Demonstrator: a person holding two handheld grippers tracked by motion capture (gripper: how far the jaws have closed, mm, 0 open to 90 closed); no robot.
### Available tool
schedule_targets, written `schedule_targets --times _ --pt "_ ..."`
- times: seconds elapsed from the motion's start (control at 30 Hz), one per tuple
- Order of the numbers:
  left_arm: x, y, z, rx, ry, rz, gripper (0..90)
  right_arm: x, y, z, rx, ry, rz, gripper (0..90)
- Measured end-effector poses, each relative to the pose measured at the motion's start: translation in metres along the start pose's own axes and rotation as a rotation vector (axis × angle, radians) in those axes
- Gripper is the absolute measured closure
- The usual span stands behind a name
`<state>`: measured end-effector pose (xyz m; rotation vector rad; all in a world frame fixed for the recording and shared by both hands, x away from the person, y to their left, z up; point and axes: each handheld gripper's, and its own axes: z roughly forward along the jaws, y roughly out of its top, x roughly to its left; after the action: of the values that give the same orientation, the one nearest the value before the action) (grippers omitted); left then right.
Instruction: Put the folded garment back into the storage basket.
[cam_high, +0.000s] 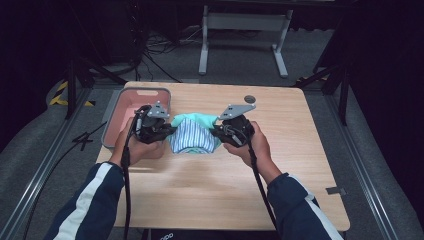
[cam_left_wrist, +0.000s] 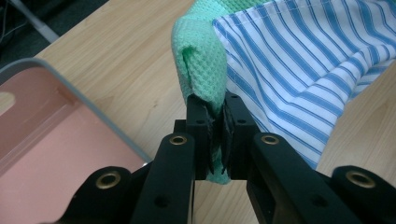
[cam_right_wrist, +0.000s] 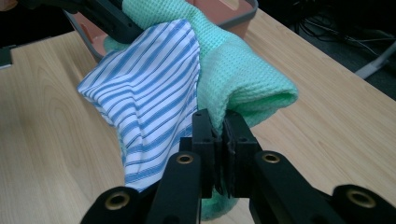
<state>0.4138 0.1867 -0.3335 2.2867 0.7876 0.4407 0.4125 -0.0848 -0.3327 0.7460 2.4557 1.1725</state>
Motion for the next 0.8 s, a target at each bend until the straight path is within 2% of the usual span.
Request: schedule_targets --times 0.2,0.4,0.43,0.8 --pt "0.007 -0.009 -0.014 0.002 0.037 -0.022 83.1 0.002 0.013 0.014 -0.018 0.038 -0.006 84.8" --pt "0.015 -0.016 -0.027 0.013 0.087 -0.035 83.0 0.007 0.026 0.024 -0.032 0.057 -0.017 84.8" --pt "0.019 -0.019 -0.032 0.005 0.097 -0.054 83.1 0.01 0.031 0.029 -0.037 0.069 -0.021 84.8" --pt "0.04 -0.034 -0.047 0.01 0.16 -0.11 83.0 0.025 0.053 0.054 -0.036 0.104 -0.058 84.8"
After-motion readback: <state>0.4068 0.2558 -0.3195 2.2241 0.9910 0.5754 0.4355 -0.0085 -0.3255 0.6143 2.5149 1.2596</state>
